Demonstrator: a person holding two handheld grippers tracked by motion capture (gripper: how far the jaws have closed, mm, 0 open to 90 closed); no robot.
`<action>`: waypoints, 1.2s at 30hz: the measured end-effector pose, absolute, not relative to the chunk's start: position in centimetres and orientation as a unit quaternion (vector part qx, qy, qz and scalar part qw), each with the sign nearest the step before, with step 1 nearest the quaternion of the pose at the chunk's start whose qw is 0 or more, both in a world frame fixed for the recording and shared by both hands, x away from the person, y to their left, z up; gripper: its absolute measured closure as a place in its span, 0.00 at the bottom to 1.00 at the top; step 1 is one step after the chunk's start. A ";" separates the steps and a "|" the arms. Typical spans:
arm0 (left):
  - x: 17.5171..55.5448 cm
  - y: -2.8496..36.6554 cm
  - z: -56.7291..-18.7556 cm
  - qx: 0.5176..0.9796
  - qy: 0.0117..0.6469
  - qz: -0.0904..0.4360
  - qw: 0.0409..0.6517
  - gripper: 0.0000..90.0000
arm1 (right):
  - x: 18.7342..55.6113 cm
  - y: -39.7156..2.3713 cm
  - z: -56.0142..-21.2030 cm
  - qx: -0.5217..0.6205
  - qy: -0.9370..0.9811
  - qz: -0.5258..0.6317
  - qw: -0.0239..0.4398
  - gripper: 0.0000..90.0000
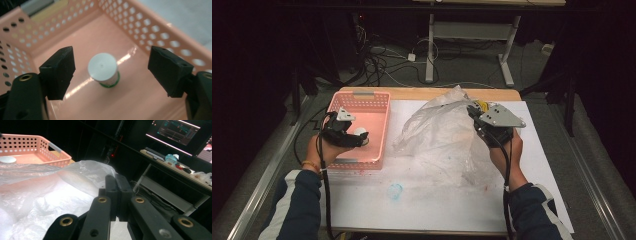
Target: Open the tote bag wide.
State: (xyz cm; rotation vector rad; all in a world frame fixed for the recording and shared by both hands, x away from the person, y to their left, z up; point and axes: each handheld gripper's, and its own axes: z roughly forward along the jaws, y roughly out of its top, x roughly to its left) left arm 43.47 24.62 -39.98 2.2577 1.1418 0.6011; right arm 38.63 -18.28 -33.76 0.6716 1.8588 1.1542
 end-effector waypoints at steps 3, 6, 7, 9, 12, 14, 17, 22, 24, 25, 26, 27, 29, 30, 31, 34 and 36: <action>45.0 24.3 -40.7 0.845 0.431 0.204 0.241 0.30 | 38.5 -18.2 -34.0 0.265 0.743 0.458 0.409 1.00; 46.4 24.0 -41.6 0.851 0.440 0.192 0.213 0.34 | 38.4 -18.0 -34.2 0.260 0.748 0.457 0.405 1.00; 46.8 24.0 -41.9 0.851 0.444 0.183 0.213 0.37 | 38.4 -17.9 -34.3 0.255 0.752 0.457 0.401 1.00; 47.4 24.0 -42.5 0.855 0.447 0.172 0.201 0.40 | 38.3 -17.9 -34.3 0.253 0.753 0.457 0.401 1.00; 47.8 24.0 -42.7 0.863 0.441 0.156 0.193 0.46 | 38.1 -17.8 -34.5 0.245 0.756 0.457 0.400 1.00; 48.0 24.0 -42.9 0.863 0.443 0.150 0.190 0.46 | 38.0 -17.7 -34.5 0.240 0.759 0.454 0.401 1.00; 48.1 24.0 -43.1 0.865 0.444 0.146 0.183 0.46 | 37.9 -17.6 -34.7 0.239 0.761 0.454 0.397 1.00; 47.9 23.8 -42.9 0.871 0.433 0.146 0.181 0.53 | 37.9 -17.7 -34.7 0.238 0.762 0.454 0.396 1.00; 47.8 23.7 -42.8 0.873 0.428 0.149 0.182 0.53 | 37.9 -17.8 -34.7 0.241 0.762 0.455 0.393 1.00; 47.7 23.7 -42.7 0.871 0.428 0.150 0.188 0.53 | 37.9 -17.9 -34.7 0.241 0.762 0.455 0.393 1.00; 47.6 23.8 -42.5 0.870 0.427 0.152 0.192 0.53 | 37.9 -17.9 -34.8 0.243 0.762 0.455 0.392 1.00; 47.4 23.8 -42.4 0.870 0.424 0.155 0.198 0.53 | 37.9 -17.9 -34.8 0.243 0.762 0.455 0.392 1.00; 47.1 23.8 -42.1 0.868 0.420 0.163 0.210 0.54 | 37.9 -17.9 -34.8 0.243 0.761 0.457 0.391 1.00; 46.9 23.9 -41.9 0.865 0.420 0.168 0.217 0.54 | 37.9 -17.9 -34.8 0.243 0.761 0.456 0.392 1.00; 46.7 23.9 -41.7 0.864 0.419 0.170 0.223 0.54 | 37.9 -17.8 -34.7 0.243 0.761 0.456 0.392 1.00; 46.0 24.1 -41.1 0.857 0.416 0.189 0.240 0.54 | 37.9 -17.8 -34.8 0.242 0.763 0.455 0.390 1.00; 45.4 24.3 -40.7 0.851 0.413 0.195 0.260 0.54 | 37.9 -17.8 -34.8 0.244 0.763 0.456 0.387 1.00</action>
